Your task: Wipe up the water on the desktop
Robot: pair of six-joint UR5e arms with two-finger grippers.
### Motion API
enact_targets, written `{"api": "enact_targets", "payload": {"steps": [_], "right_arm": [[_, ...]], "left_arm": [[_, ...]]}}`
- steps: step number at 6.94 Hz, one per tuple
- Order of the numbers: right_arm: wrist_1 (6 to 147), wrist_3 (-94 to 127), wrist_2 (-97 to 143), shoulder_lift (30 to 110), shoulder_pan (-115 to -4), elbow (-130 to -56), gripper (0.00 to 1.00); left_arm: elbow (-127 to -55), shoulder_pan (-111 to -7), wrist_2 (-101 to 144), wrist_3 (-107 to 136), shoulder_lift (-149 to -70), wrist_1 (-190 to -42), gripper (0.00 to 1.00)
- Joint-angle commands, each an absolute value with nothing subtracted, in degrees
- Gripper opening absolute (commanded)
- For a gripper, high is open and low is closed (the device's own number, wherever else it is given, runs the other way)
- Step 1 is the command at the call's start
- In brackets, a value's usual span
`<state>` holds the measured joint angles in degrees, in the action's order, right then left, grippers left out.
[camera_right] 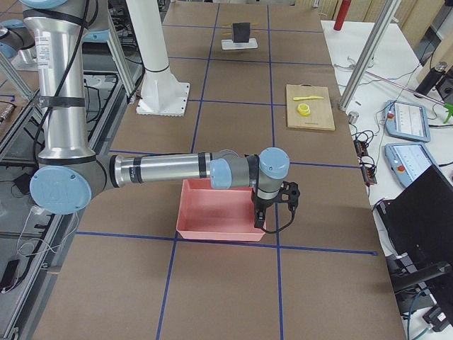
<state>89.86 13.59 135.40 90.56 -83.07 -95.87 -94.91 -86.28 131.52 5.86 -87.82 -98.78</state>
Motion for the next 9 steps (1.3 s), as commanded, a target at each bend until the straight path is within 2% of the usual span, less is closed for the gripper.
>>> {"api": "enact_targets", "payload": {"steps": [1, 9], "right_arm": [[89.91, 13.62, 135.26, 91.41, -83.14, -96.94, 1.00], [89.82, 14.59, 135.44, 90.62, -78.93, -100.63, 1.00]], "left_arm": [[-96.23, -86.31, 132.01, 5.80, -86.84, -99.66, 0.98], [-99.40, -83.95, 135.50, 8.61, -86.92, -99.85, 0.97]]}}
